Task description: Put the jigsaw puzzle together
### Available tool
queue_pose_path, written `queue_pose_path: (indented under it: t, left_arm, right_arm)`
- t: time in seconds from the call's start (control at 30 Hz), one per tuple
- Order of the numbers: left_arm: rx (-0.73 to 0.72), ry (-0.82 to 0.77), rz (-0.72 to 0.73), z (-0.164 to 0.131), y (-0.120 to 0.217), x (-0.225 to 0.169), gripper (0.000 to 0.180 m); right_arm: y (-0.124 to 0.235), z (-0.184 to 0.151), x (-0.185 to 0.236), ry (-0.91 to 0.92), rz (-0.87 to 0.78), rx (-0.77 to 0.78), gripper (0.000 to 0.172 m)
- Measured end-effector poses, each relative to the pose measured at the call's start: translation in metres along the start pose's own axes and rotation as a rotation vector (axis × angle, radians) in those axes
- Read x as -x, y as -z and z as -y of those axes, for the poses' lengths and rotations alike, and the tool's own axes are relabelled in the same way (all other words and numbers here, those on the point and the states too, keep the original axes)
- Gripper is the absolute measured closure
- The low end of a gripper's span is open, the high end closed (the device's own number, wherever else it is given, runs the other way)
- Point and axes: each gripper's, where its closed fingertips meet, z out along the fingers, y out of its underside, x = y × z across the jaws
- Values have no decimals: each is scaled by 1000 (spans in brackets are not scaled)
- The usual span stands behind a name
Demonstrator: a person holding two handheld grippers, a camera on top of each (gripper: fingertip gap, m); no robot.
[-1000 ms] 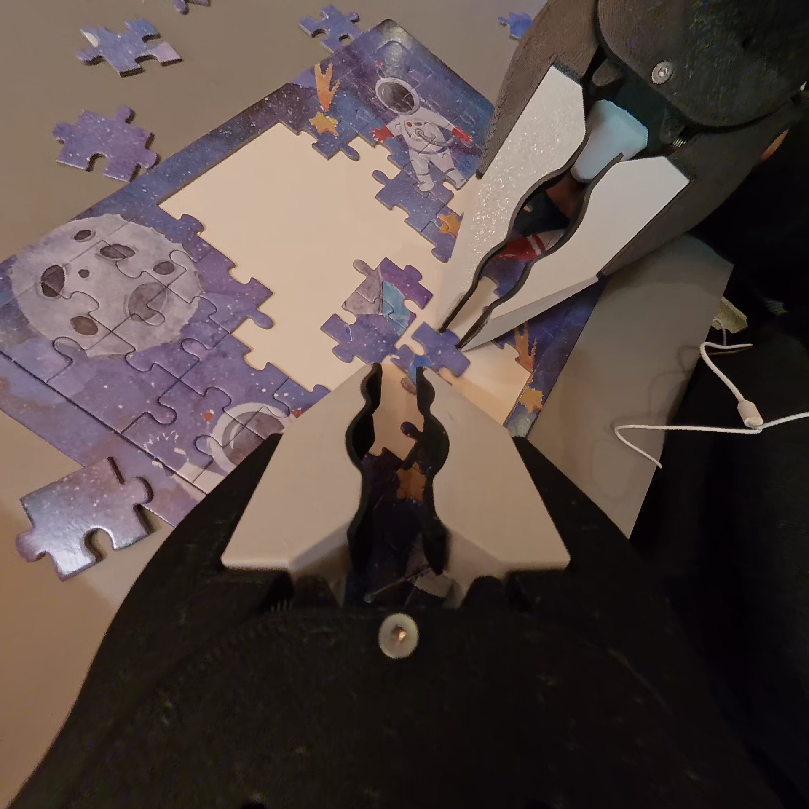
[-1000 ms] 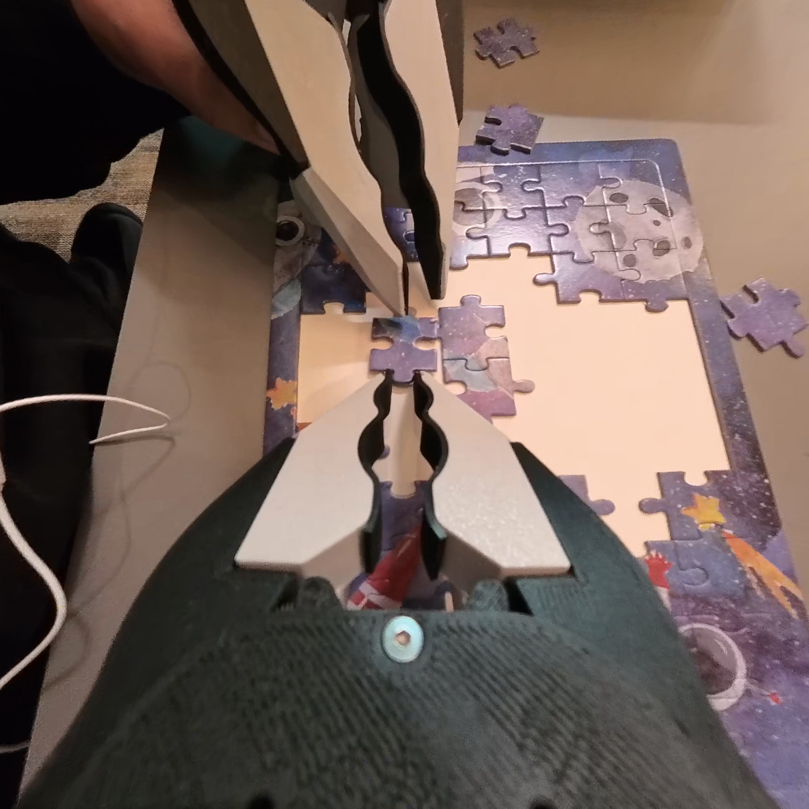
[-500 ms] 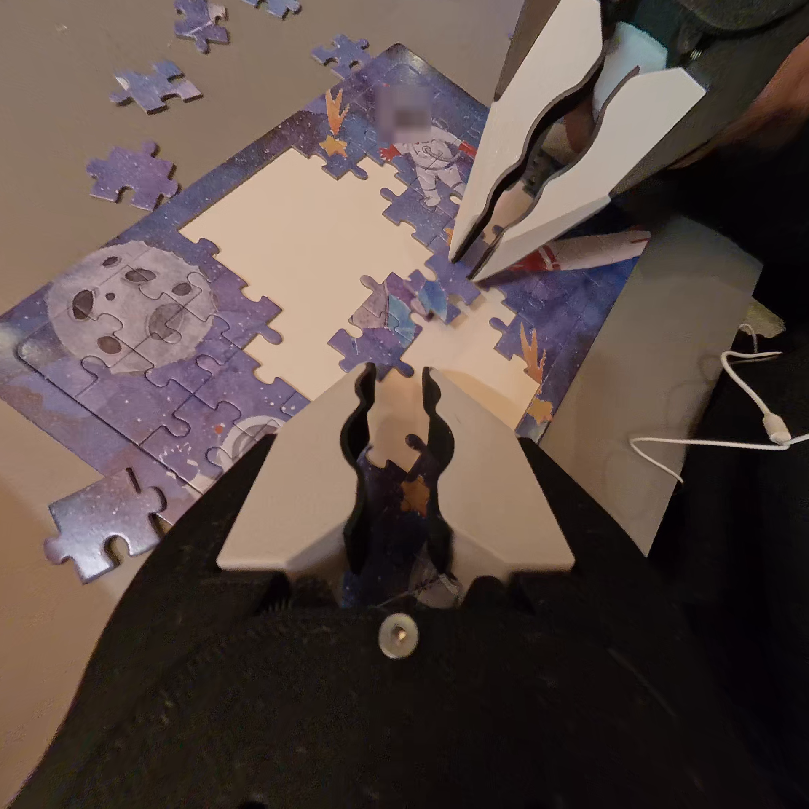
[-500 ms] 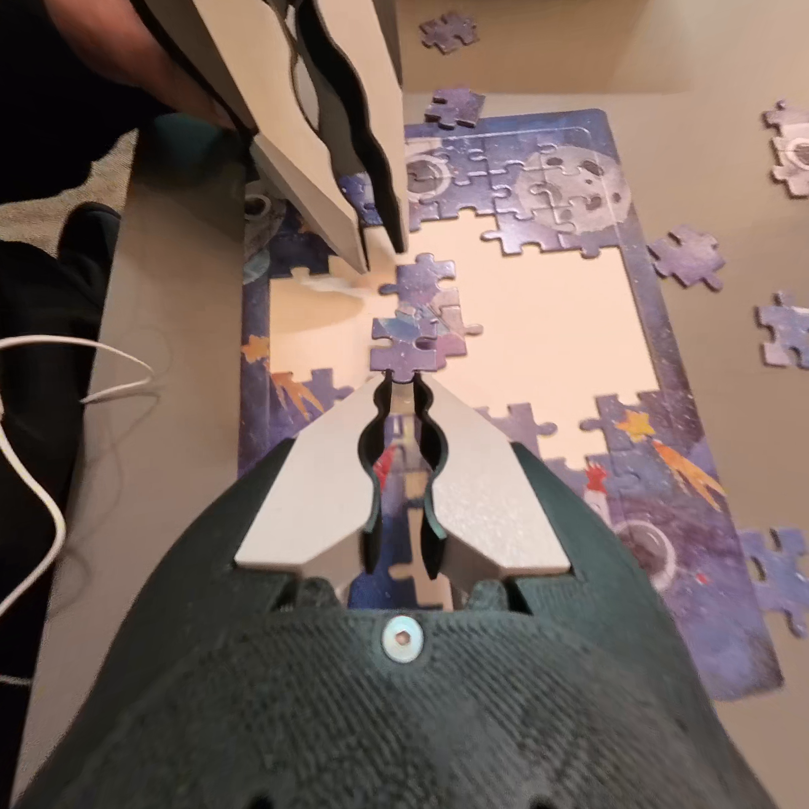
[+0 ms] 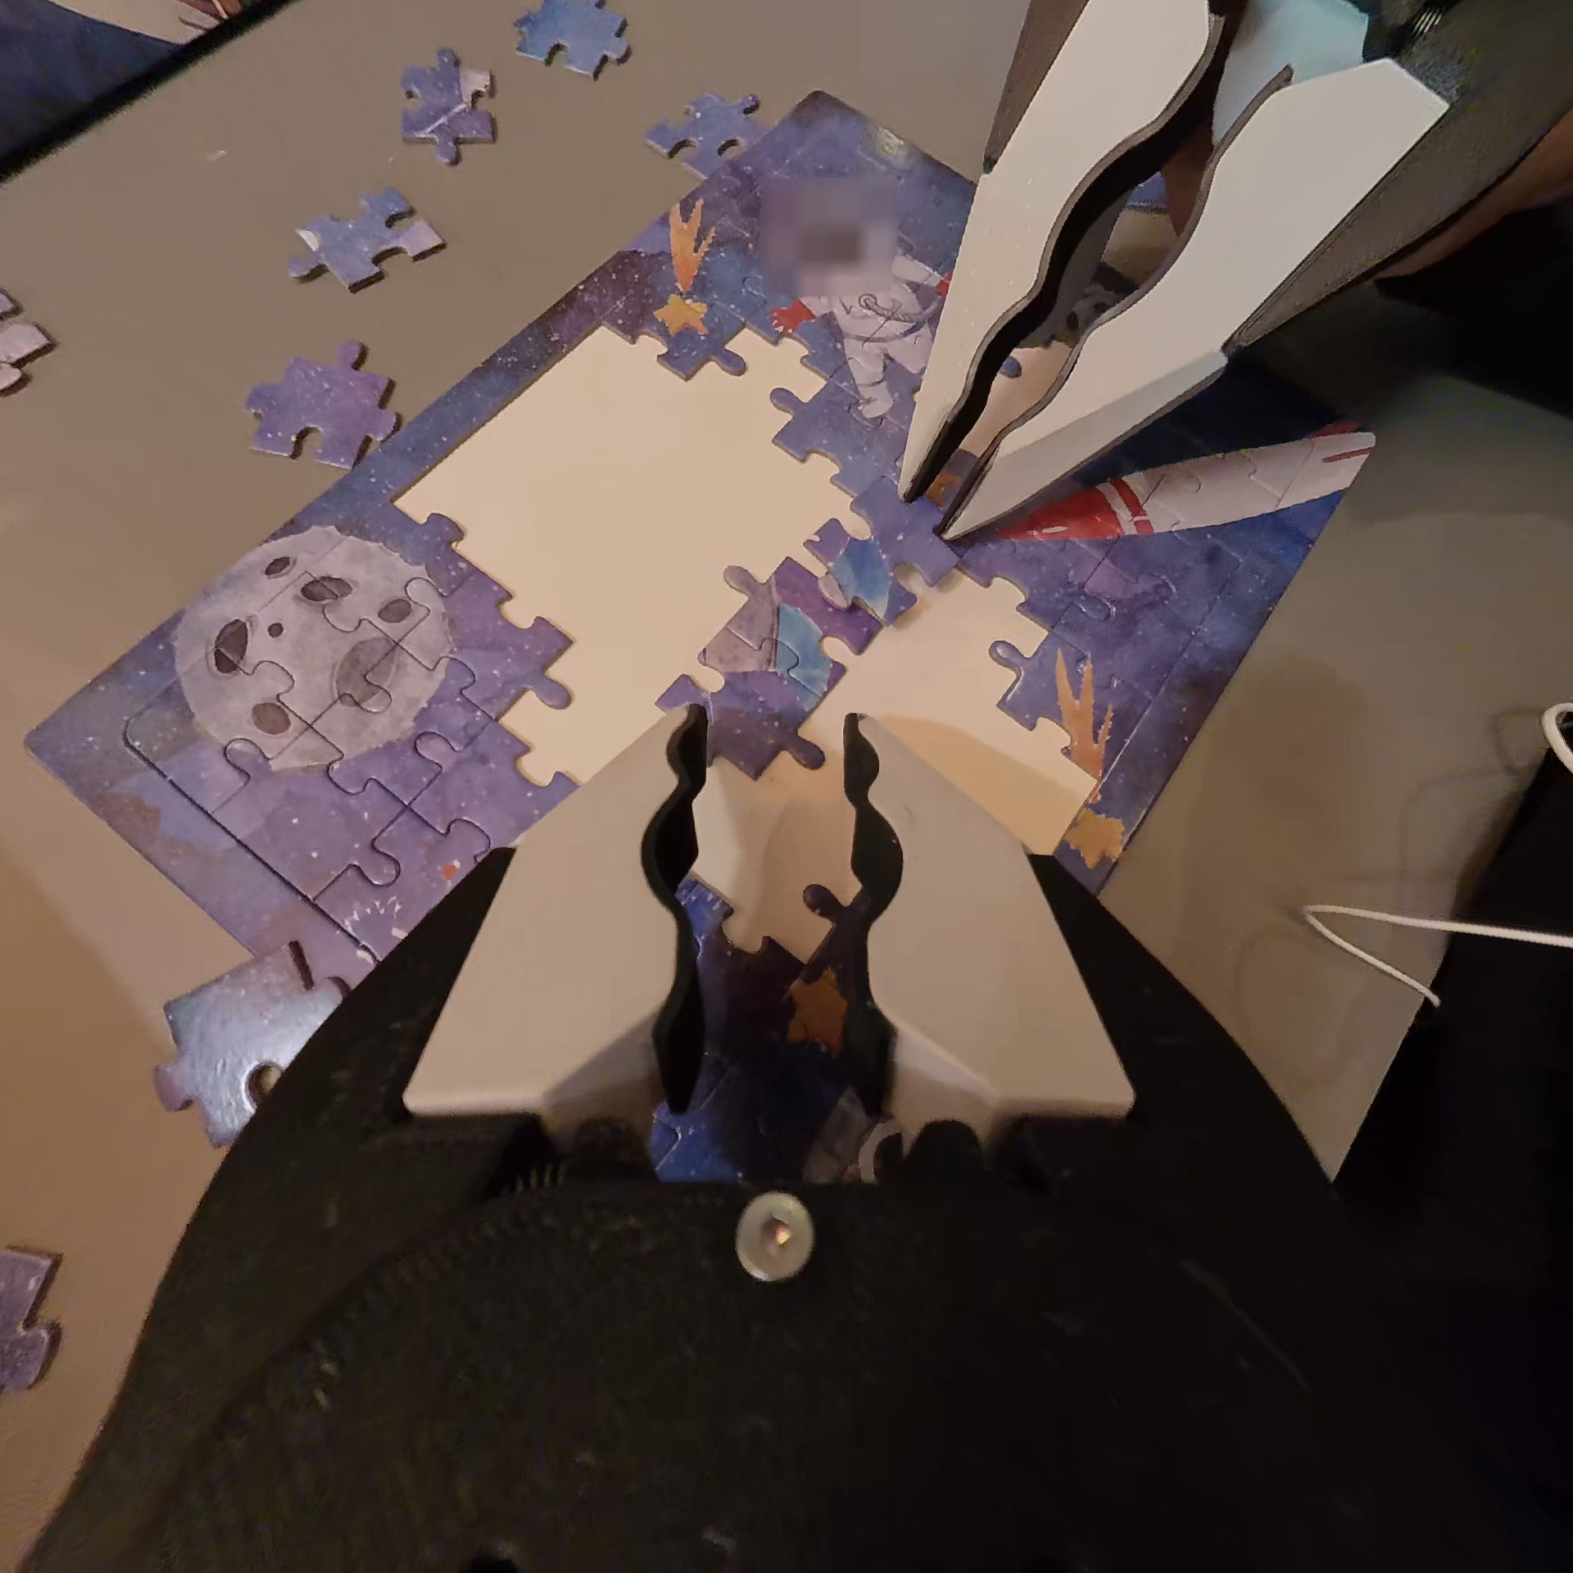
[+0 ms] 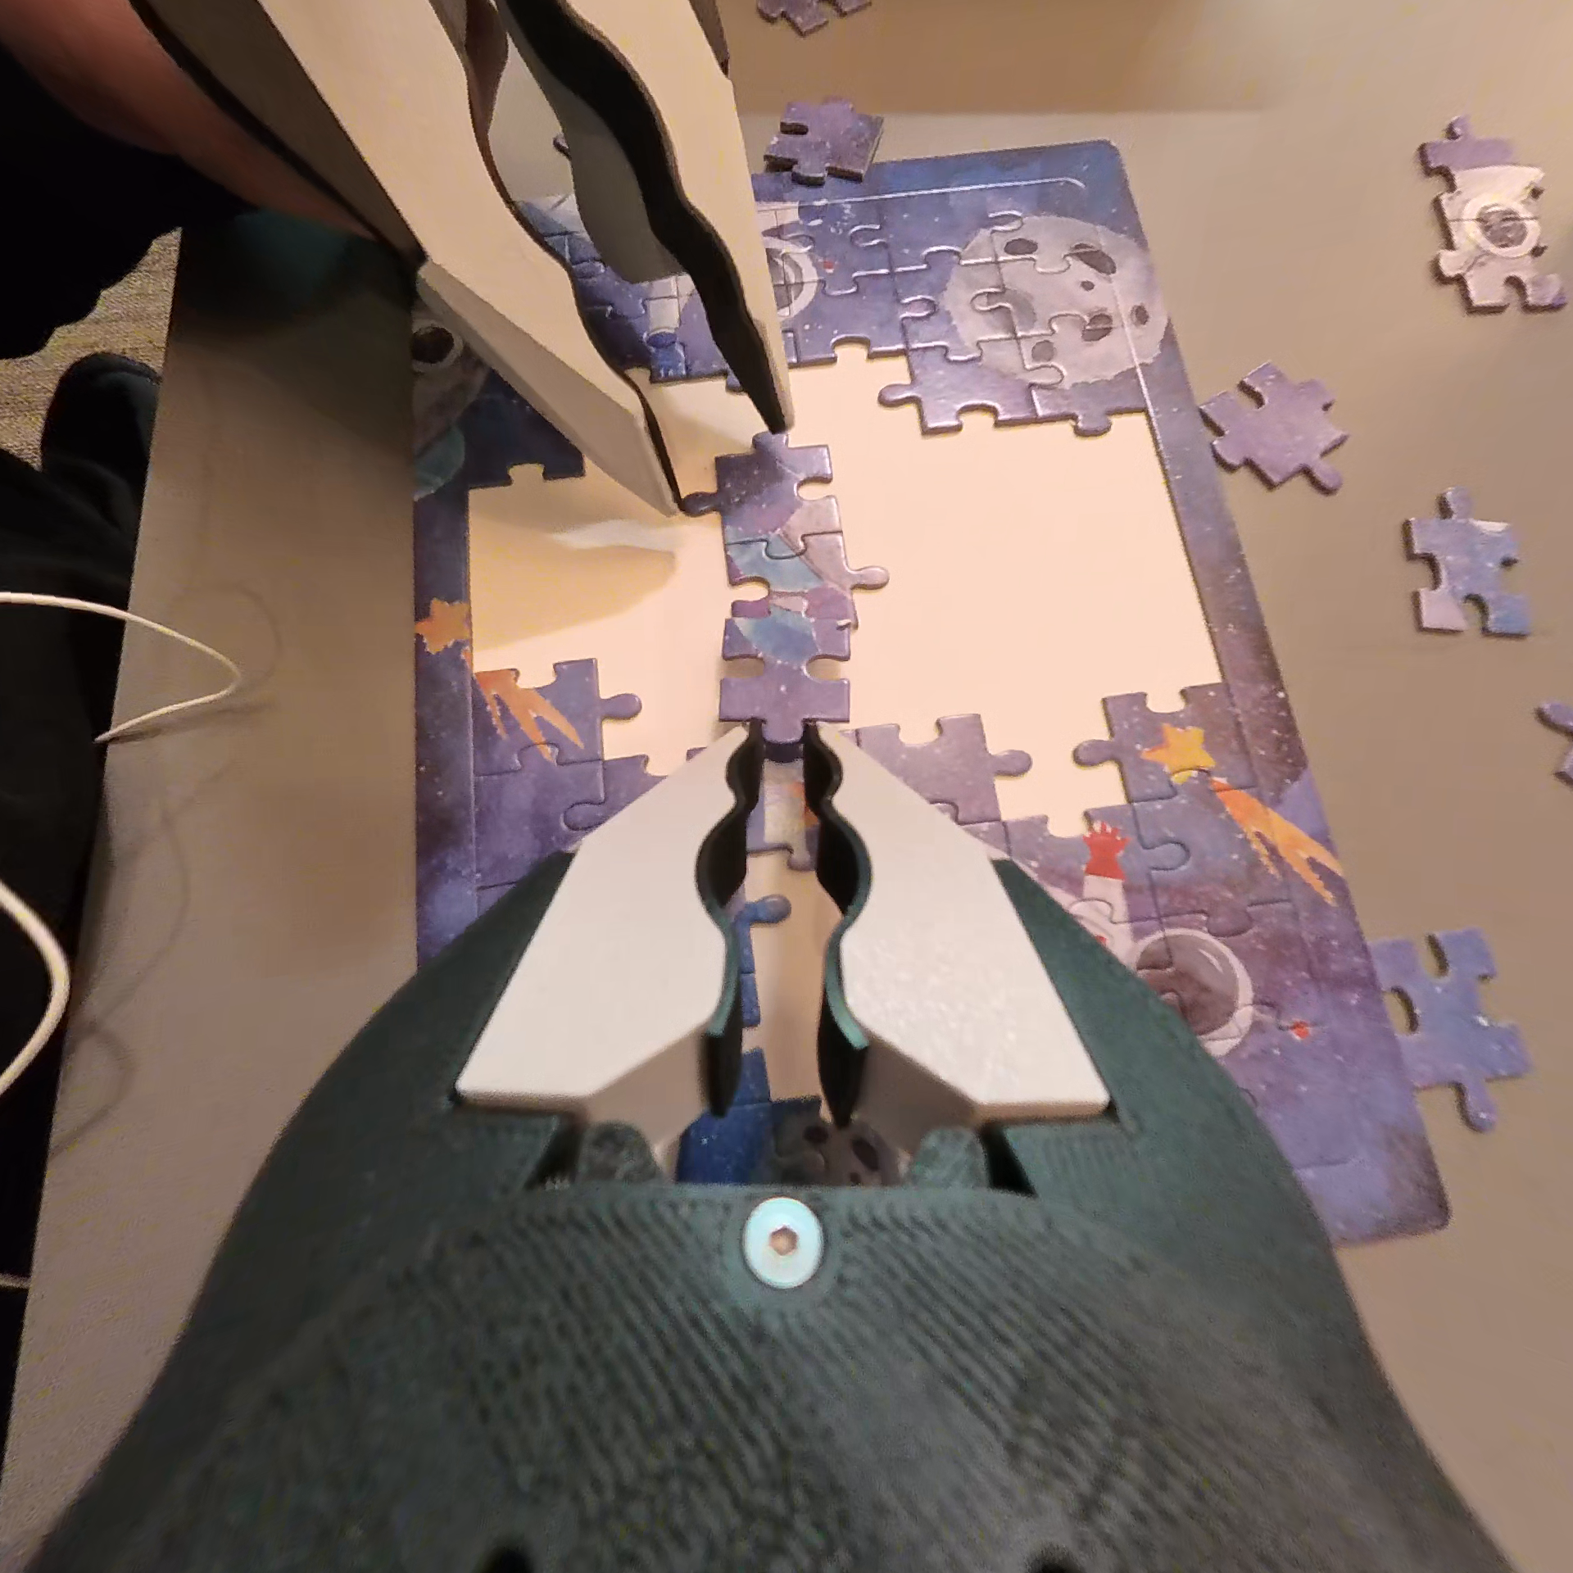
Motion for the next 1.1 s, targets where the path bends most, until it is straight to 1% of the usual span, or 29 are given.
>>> queue_pose_path:
  t: [0.3, 0.43, 0.57, 0.73, 0.9, 1.1]
  left_arm:
    - [9, -17, 29, 3, -5, 1, 146]
    - [30, -21, 27, 4, -11, -1, 143]
    - [63, -60, 74, 2, -14, 3, 143]
    - [69, -63, 104, 3, -13, 7, 145]
    - [75, -53, 139, 0, -9, 15, 148]
    - [67, -33, 114, -1, -10, 12, 149]
  right_arm:
    - [2, 1, -4, -11, -24, -7, 164]
    - [5, 0, -13, -30, -70, 0, 164]
    - [9, 0, -22, -56, -114, -9, 164]
    - [11, 1, -28, -67, -157, -16, 164]
    - [9, 2, -28, -71, -163, -22, 164]
    - [7, 5, -30, -80, -171, -36, 164]
